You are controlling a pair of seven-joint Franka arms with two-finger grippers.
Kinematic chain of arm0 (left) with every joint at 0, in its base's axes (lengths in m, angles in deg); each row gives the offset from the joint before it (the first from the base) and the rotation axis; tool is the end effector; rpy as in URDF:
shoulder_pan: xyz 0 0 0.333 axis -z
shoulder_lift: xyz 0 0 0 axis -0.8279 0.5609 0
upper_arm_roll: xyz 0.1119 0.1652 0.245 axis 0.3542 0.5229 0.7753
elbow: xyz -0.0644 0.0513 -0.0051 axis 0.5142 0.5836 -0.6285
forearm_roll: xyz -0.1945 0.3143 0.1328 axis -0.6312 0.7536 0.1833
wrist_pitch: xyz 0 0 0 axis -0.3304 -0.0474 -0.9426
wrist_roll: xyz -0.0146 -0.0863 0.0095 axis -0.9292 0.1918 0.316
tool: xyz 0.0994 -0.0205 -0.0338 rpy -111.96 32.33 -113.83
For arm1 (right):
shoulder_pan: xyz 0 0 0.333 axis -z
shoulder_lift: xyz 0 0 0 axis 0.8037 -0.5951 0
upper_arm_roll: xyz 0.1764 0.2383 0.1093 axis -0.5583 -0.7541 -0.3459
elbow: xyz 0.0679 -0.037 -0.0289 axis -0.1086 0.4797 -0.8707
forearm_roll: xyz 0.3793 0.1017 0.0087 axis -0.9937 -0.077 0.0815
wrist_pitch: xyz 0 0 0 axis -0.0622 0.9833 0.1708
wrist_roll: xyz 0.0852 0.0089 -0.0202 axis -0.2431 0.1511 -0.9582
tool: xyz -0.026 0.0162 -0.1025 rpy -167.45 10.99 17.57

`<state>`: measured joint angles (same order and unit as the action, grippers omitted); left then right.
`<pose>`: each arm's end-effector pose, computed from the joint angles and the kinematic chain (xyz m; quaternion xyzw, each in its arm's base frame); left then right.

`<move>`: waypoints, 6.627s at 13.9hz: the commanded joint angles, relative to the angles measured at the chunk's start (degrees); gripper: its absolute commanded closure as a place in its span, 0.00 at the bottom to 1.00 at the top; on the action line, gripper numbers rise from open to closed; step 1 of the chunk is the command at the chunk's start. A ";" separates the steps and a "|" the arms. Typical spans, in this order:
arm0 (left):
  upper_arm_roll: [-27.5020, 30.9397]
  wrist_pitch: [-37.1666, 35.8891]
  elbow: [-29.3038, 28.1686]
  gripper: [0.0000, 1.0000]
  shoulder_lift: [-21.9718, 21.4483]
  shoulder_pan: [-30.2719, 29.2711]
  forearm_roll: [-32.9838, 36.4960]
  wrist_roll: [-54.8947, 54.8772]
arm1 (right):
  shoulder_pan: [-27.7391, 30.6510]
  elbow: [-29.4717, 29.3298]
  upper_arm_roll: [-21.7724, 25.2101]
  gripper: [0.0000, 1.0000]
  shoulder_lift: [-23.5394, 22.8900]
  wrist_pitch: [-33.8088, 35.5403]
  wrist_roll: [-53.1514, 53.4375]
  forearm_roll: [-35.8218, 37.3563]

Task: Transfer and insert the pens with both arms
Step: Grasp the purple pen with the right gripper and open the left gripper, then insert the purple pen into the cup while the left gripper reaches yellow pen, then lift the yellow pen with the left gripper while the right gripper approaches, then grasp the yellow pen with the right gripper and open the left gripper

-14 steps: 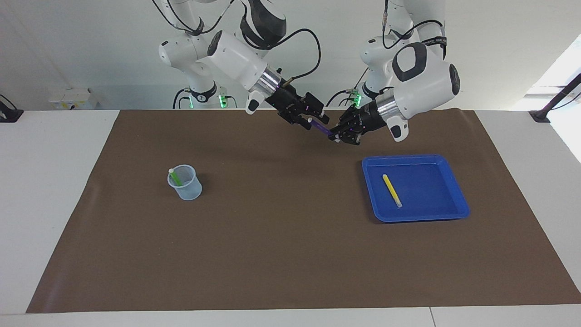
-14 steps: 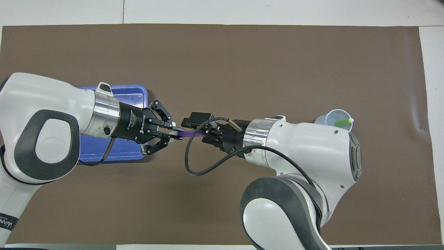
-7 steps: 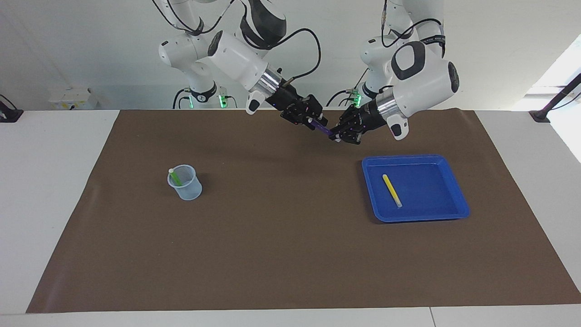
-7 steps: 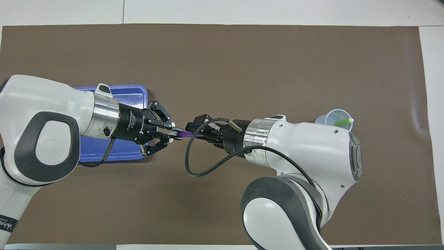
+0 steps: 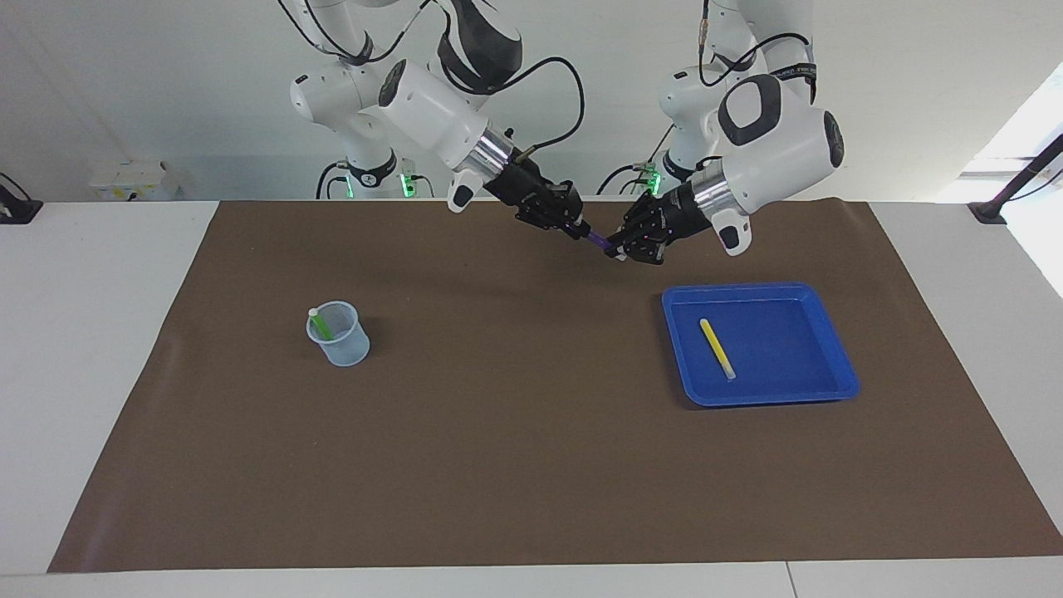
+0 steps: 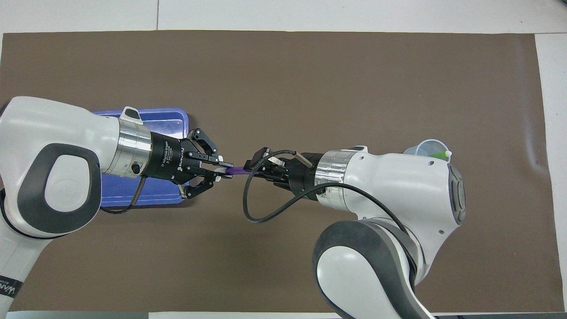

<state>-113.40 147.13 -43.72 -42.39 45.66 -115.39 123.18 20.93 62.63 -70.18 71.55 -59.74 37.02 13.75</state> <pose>0.4960 -0.2303 0.4897 0.7007 0.6081 -0.3037 0.2166 0.4787 0.3296 0.5053 -0.8774 0.2245 0.0169 0.4236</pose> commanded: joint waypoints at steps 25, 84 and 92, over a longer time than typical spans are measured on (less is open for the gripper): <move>0.47 21.82 -3.49 0.01 18.25 -8.50 50.66 -65.58 | 32.38 3.30 0.30 1.00 -0.81 21.74 -59.38 53.39; -5.15 8.38 0.02 1.00 -0.90 1.52 0.32 6.58 | 8.12 -4.87 -0.66 0.44 -0.73 15.94 -7.00 8.39; -5.15 8.64 0.02 1.00 -0.90 1.52 0.23 6.67 | 8.47 -5.14 -0.66 1.00 -0.73 16.46 -7.26 8.39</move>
<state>-119.03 154.69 -41.92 -41.31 46.68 -114.10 129.32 28.42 56.89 -70.63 70.01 -44.61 30.82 21.27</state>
